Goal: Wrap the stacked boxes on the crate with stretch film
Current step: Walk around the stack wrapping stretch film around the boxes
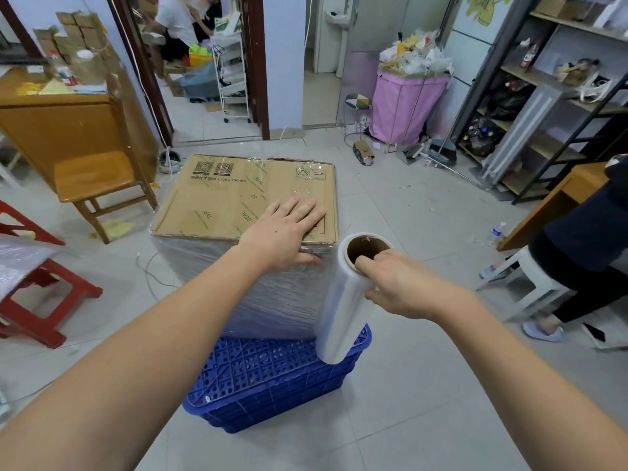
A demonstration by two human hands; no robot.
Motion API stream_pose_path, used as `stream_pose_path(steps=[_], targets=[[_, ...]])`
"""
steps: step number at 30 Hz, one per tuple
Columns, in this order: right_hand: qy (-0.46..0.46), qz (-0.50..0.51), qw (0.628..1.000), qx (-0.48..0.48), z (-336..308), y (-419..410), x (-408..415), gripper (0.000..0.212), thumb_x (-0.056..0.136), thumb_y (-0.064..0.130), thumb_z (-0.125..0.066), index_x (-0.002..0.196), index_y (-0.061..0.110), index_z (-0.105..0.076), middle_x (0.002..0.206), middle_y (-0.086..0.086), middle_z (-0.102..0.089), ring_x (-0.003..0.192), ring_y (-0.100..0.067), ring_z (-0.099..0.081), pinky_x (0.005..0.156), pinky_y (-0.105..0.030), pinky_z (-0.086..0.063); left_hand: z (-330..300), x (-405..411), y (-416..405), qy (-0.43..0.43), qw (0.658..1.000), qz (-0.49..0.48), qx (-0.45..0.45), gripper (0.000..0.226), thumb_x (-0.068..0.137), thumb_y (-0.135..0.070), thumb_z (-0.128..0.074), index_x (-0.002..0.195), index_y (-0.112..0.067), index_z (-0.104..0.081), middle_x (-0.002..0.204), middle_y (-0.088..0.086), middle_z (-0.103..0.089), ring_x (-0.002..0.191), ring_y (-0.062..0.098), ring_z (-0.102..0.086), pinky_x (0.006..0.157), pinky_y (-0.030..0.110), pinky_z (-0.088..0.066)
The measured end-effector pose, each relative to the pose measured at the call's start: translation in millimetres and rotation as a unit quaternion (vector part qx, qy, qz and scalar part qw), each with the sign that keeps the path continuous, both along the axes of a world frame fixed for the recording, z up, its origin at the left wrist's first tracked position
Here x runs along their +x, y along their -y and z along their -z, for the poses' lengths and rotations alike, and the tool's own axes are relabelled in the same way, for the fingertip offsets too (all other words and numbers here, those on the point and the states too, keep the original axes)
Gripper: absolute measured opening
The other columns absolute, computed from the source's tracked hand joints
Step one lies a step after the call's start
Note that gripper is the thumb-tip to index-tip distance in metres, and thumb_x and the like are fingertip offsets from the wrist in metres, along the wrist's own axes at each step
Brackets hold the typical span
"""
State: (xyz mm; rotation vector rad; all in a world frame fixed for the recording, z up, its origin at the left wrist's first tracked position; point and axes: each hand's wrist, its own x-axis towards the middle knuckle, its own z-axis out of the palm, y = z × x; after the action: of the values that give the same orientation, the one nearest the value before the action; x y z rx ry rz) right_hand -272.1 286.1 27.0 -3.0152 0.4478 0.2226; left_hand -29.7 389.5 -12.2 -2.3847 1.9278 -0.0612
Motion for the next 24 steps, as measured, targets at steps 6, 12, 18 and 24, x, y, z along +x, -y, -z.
stream_pose_path(steps=[6,12,18,24], targets=[[0.078,0.089,0.984,-0.13,19,-28,26,0.061,0.083,0.081,-0.04,0.087,0.02,-0.036,0.061,0.007,-0.051,0.064,-0.02,-0.053,0.072,-0.031,-0.03,0,0,-2,0.005,1.0,-0.001,-0.003,0.104,0.088,-0.085,-0.04,0.165,-0.032,0.006,0.174,-0.002,0.004,0.16,0.027,0.001,0.129,0.049,-0.005],[0.096,0.089,0.99,-0.055,25,-15,17,0.053,0.087,0.068,-0.051,0.07,0.023,-0.03,0.061,0.008,-0.042,0.083,-0.024,-0.046,0.068,-0.033,-0.031,1,1,-1,0.005,1.0,0.002,-0.006,0.104,0.088,-0.086,-0.04,0.165,-0.032,0.004,0.174,-0.002,0.003,0.16,0.027,0.0,0.129,0.049,-0.007],[0.051,0.011,0.999,0.003,13,-4,-2,0.055,0.083,0.065,-0.06,0.065,0.023,-0.029,0.065,0.005,-0.044,0.079,-0.018,-0.039,0.063,-0.031,-0.028,1,1,-1,0.008,1.0,0.002,-0.007,0.105,0.088,-0.086,-0.039,0.165,-0.031,0.005,0.174,-0.001,0.004,0.16,0.027,0.0,0.129,0.049,-0.006],[0.046,-0.05,0.997,-0.027,12,-14,-16,0.054,0.083,0.059,-0.063,0.064,0.024,-0.026,0.065,0.006,-0.041,0.077,-0.016,-0.037,0.059,-0.027,-0.026,0,1,0,0.005,1.0,0.001,-0.004,0.103,0.088,-0.085,-0.039,0.165,-0.033,0.005,0.174,-0.003,0.003,0.16,0.026,0.001,0.129,0.049,-0.005]])
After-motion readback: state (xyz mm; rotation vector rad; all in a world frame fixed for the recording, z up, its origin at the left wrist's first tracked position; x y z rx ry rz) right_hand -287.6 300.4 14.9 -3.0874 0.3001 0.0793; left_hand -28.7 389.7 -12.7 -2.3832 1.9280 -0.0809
